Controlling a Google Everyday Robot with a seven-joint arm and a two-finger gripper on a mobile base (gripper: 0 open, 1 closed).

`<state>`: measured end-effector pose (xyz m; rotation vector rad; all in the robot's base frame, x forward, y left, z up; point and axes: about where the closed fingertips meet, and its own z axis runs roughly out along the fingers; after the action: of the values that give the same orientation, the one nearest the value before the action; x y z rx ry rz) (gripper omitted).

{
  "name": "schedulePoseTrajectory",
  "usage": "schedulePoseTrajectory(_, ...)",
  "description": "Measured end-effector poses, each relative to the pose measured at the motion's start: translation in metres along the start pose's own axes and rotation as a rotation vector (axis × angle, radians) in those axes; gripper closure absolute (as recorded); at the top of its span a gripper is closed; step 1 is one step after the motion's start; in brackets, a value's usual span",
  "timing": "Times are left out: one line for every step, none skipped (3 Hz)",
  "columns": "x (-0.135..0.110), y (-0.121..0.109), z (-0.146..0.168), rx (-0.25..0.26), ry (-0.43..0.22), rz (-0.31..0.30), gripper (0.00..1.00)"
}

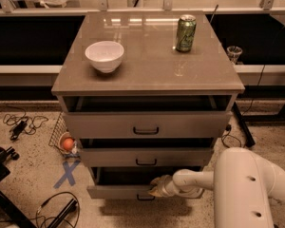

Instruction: Open bottom drawer

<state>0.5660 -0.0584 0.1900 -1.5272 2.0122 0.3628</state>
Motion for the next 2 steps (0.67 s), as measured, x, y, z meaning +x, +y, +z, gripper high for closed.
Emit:
schedulePoseTrajectory(-0.002,0.0,-0.002,0.0,0.0,0.0,1.0)
schedulePoseTrajectory(0.01,0.029,-0.02,-0.029,-0.001,0.031,1.0)
